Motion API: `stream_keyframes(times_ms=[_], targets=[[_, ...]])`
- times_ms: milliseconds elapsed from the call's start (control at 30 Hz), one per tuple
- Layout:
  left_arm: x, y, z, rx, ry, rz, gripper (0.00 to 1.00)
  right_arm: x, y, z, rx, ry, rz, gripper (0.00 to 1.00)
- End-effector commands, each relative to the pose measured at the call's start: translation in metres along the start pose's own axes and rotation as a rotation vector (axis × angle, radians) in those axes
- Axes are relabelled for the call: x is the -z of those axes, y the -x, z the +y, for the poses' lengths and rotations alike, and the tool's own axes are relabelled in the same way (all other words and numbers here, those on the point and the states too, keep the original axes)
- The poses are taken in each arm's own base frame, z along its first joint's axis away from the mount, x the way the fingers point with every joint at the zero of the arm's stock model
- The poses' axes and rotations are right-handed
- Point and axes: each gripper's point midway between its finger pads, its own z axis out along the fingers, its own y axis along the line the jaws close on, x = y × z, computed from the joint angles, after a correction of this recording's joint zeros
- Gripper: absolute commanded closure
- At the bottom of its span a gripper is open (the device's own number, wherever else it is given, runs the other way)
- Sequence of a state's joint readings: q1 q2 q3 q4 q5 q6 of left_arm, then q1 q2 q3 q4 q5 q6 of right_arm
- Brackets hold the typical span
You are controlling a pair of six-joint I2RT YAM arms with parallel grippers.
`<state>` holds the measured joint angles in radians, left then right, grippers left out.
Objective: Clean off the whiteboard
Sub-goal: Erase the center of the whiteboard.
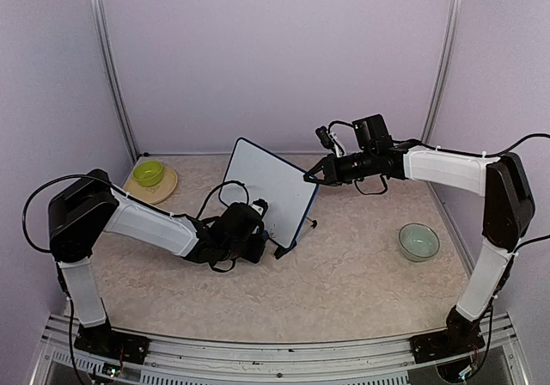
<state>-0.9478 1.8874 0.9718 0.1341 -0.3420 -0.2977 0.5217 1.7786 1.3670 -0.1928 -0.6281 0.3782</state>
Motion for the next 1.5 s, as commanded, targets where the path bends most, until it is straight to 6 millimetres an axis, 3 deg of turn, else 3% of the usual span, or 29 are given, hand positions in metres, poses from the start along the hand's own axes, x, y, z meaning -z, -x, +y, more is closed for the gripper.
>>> stream_keyframes(times_ms=[0,100,267,567,767,967,1267,1467], targets=[[0.018,0.042,-0.025,-0.012,-0.092,-0.099,0.91,-0.004,0.009,0.018,0.039,0.066,-0.01,1.0],[0.021,0.049,-0.039,-0.039,-0.11,-0.119,0.91,-0.003,0.009,0.017,0.038,0.064,-0.01,1.0],[0.015,0.035,-0.04,-0.05,-0.092,-0.098,0.91,-0.003,0.008,0.016,0.038,0.063,-0.01,1.0],[-0.017,-0.025,0.013,0.004,0.083,0.066,0.92,-0.005,0.007,0.017,0.039,0.069,-0.01,1.0],[-0.022,-0.04,0.026,0.014,0.111,0.1,0.92,-0.005,0.007,0.016,0.035,0.068,-0.009,1.0],[-0.016,-0.016,0.02,0.02,0.09,0.042,0.92,-0.005,0.006,0.016,0.033,0.068,-0.008,1.0],[0.014,0.062,0.001,0.027,0.022,-0.152,0.91,-0.007,0.005,0.014,0.03,0.068,-0.006,1.0],[0.014,0.07,0.004,0.025,0.055,-0.167,0.91,-0.008,0.003,0.013,0.03,0.068,-0.002,1.0]])
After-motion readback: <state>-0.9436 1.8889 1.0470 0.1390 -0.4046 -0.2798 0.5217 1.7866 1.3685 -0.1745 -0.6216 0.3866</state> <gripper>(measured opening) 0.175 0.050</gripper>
